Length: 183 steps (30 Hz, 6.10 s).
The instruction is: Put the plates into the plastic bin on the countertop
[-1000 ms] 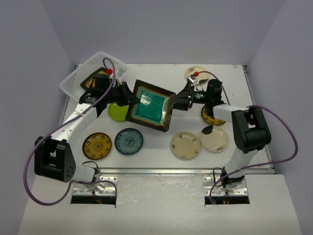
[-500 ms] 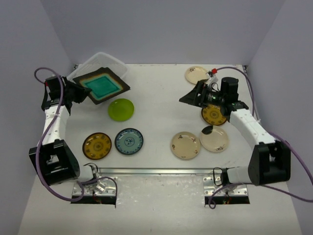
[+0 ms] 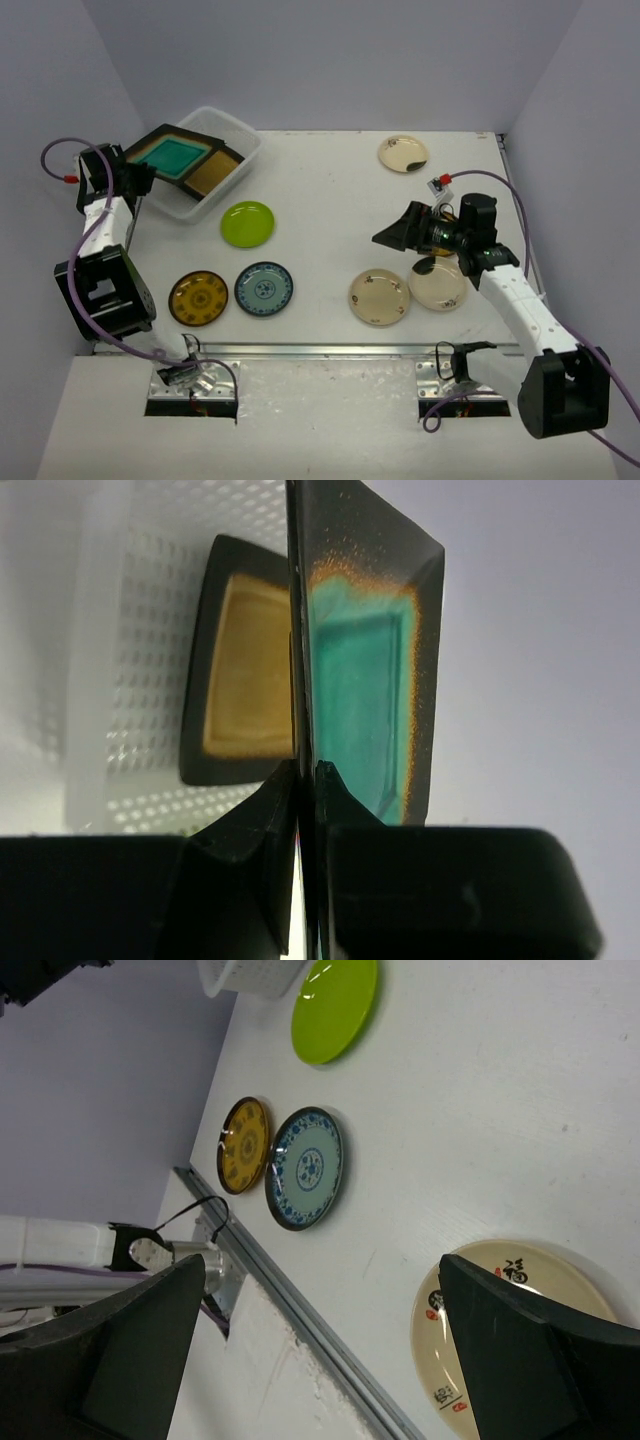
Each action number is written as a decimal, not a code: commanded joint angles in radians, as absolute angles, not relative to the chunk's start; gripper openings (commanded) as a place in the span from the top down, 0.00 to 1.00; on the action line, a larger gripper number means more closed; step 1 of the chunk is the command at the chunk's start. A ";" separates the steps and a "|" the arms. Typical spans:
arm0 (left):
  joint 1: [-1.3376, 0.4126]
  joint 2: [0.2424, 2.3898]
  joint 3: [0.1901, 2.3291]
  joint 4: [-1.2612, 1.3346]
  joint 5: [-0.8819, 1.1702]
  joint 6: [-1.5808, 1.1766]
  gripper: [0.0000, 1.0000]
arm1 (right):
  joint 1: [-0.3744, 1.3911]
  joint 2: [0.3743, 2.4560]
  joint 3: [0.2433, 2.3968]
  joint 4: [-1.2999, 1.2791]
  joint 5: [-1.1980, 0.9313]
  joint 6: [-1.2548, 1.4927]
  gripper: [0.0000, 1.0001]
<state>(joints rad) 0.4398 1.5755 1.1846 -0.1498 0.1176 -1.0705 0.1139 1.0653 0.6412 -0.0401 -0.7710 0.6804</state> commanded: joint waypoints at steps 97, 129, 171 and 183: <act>0.114 0.834 0.575 -0.218 0.695 -0.520 0.00 | 0.520 1.674 0.966 0.061 -0.514 0.679 1.00; -0.091 1.148 0.646 0.212 0.615 -0.763 1.00 | 0.439 1.518 0.933 0.067 -0.659 0.741 0.01; 0.302 1.958 1.685 -0.485 0.145 -0.759 0.00 | 0.537 1.884 1.163 0.065 -0.500 0.801 0.01; 0.311 1.194 1.009 -0.255 0.450 -0.742 0.00 | 0.594 2.398 1.607 0.182 -0.413 0.937 0.18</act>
<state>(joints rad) 0.3032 1.4847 1.1702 -0.3853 0.3218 -0.7567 0.5676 2.3137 1.5248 0.1408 -0.5096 0.8887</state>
